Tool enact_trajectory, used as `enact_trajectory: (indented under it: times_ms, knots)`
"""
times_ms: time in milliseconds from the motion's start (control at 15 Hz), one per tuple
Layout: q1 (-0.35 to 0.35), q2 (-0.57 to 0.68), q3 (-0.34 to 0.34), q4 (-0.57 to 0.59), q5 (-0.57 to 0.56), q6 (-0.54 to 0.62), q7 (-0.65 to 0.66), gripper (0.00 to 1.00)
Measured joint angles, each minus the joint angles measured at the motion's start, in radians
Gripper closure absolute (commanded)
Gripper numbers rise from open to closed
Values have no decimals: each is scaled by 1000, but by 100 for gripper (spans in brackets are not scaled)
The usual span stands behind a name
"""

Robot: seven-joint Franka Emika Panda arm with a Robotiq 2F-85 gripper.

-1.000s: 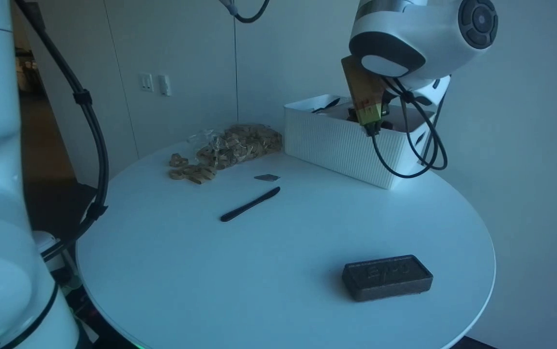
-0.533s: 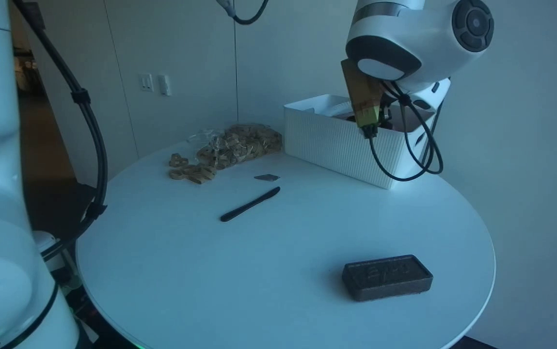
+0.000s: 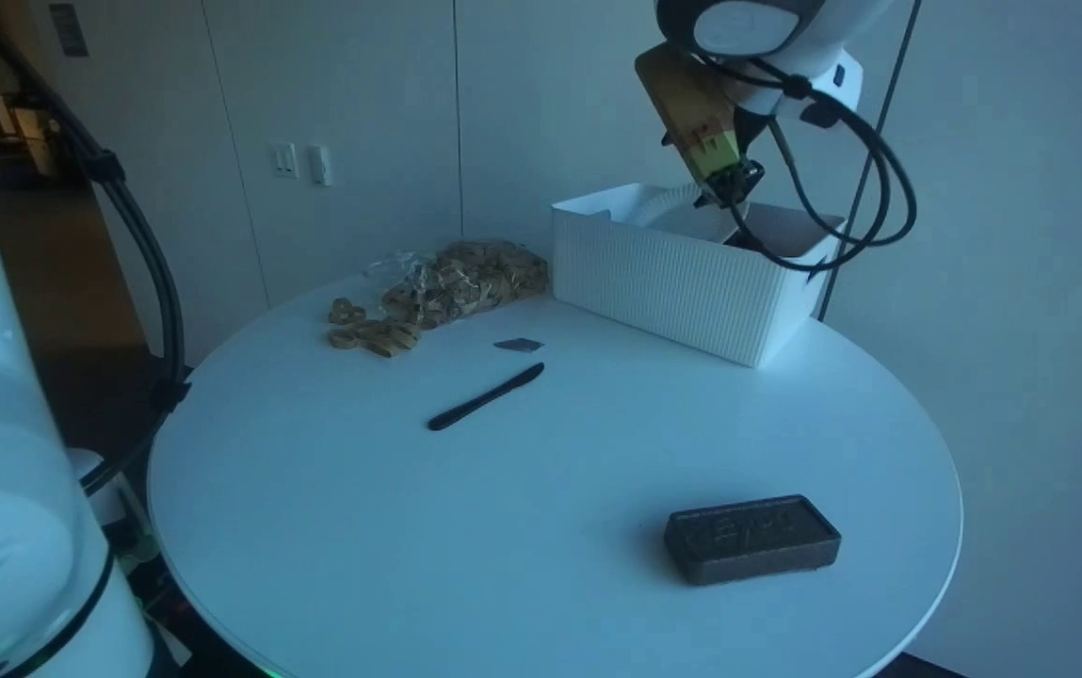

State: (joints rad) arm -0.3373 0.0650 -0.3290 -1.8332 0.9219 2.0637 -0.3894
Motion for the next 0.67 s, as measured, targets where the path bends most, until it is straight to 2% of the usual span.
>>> enact_trajectory:
  times_ms: [267,533,667]
  knots:
    - [37,-111,24,-65,-329,-52,66,0]
    - [43,-211,31,-147,-607,-179,64,0]
    - [43,-258,31,-181,-709,-258,29,0]
